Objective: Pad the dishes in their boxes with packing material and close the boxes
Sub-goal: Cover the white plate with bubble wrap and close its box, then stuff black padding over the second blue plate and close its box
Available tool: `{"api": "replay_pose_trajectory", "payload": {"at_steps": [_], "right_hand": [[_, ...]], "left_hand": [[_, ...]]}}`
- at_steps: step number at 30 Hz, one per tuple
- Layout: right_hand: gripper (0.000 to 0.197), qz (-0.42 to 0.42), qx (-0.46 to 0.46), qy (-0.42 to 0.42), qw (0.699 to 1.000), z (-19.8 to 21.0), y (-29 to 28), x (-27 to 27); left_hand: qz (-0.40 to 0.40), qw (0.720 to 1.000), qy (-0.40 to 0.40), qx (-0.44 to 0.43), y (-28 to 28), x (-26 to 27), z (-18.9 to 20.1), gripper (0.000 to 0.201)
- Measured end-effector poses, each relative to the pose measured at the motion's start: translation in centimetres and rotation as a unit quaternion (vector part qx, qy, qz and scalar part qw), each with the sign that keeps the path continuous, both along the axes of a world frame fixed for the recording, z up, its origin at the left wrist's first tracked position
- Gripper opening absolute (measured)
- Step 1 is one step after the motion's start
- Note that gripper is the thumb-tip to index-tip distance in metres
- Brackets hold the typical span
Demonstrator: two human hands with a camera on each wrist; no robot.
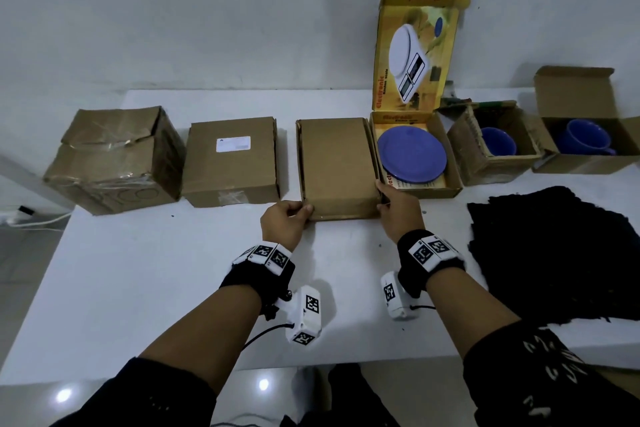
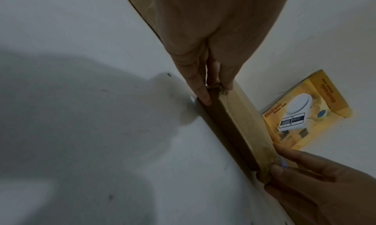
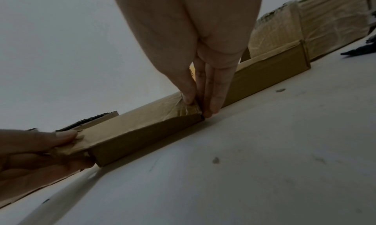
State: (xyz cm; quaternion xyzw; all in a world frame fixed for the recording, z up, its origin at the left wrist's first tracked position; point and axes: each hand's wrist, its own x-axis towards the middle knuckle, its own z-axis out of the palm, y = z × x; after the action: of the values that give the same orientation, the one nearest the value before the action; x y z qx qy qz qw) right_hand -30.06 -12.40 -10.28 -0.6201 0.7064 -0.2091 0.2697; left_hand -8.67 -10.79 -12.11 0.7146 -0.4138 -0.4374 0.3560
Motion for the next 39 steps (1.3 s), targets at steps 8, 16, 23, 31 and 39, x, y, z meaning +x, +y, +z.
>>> {"api": "replay_pose_trajectory", "payload": {"at_steps": [8,16,23,31,39], "right_hand": [[0.051,-0.004,0.001,0.01,1.0,-0.2,-0.3,-0.1],[0.051,0.0,0.0,0.018,1.0,0.3,-0.2,0.1],[0.059,0.059,0.005,0.027,0.998,0.9,-0.2,0.3],[0.059,0.139,0.018,0.119,0.983,0.7,-1.6,1.5],[0.039,0.147,-0.038,0.144,0.978,0.1,-1.7,1.9]], "left_hand": [[-0.004,1.0,-0.026,-0.004,0.4,-0.2,-0.1,0.022],[-0.004,0.997,-0.082,-0.009,0.7,0.0,1.1,0.018],[-0.133,0.976,-0.161,-0.059,-0.1,1.1,1.7,0.055],[-0.226,0.916,-0.326,-0.053,-1.1,2.6,2.2,0.043],[-0.202,0.919,-0.328,-0.08,-1.8,2.4,1.7,0.027]]}}
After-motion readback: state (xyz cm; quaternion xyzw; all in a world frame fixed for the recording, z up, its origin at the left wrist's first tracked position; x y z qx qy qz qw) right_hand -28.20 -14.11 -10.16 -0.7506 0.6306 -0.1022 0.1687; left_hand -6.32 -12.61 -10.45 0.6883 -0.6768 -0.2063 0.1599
